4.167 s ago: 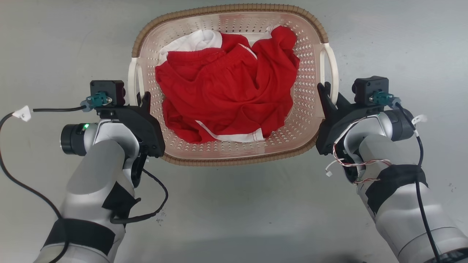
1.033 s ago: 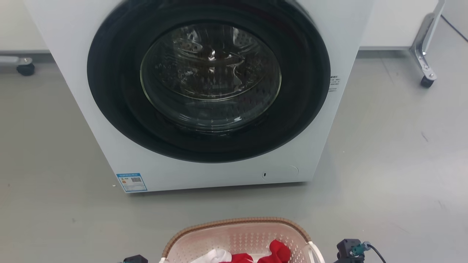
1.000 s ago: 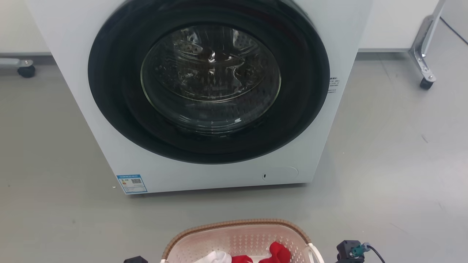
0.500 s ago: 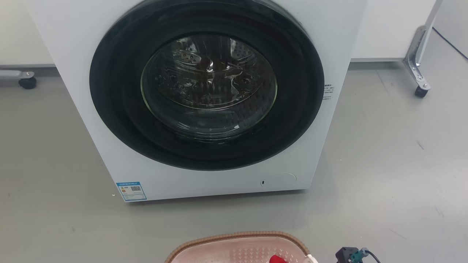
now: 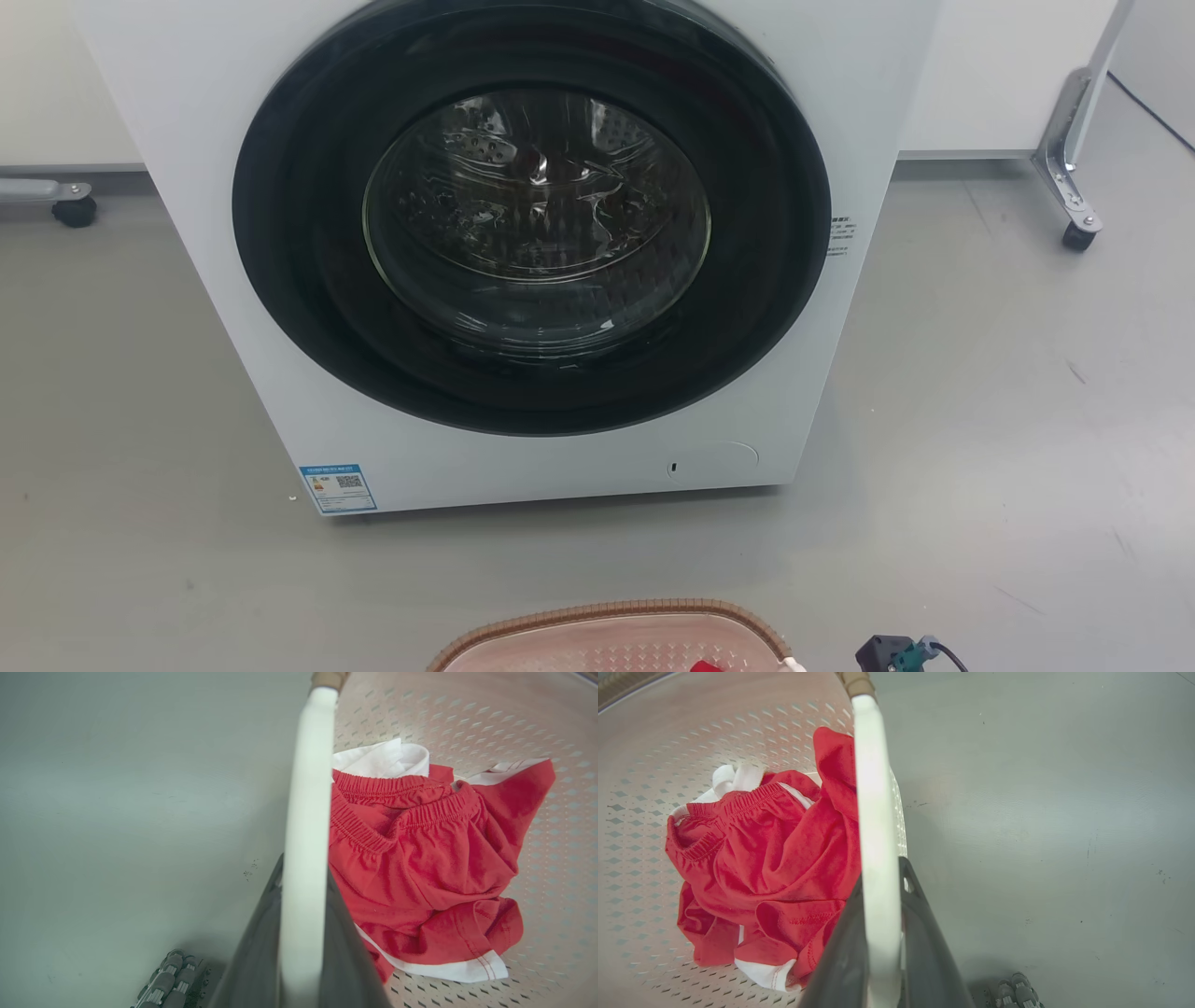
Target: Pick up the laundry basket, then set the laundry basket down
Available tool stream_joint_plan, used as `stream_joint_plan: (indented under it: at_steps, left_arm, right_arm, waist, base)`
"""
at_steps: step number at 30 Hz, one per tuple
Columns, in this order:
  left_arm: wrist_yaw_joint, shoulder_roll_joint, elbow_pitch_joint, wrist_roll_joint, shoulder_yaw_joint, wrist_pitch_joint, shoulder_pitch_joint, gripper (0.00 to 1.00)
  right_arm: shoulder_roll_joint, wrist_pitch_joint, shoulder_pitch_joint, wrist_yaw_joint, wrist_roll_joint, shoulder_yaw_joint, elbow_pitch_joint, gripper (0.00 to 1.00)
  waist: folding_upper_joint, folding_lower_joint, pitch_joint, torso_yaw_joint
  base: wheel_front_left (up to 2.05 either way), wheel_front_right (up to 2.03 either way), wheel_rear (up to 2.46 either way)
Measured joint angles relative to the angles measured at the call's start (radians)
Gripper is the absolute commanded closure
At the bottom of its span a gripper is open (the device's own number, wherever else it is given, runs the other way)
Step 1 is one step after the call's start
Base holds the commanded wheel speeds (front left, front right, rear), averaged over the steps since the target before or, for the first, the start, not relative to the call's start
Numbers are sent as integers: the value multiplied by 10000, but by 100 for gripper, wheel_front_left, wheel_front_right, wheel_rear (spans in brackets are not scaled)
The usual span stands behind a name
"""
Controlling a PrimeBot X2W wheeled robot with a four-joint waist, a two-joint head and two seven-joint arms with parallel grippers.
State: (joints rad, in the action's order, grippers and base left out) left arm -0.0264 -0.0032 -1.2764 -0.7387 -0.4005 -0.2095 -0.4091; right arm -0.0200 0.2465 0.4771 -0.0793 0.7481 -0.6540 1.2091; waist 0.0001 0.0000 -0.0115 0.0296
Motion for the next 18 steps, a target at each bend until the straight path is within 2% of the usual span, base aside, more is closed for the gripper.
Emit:
stream_joint_plan:
  at_steps: [18]
  left_arm:
    - [176,42,182,-265,-337,-102,25,100]
  right_arm:
    - [-31,75,4,13,190,-199,0,100]
  waist:
    - [0,0,-45,-36]
  base:
    - [0,0,0]
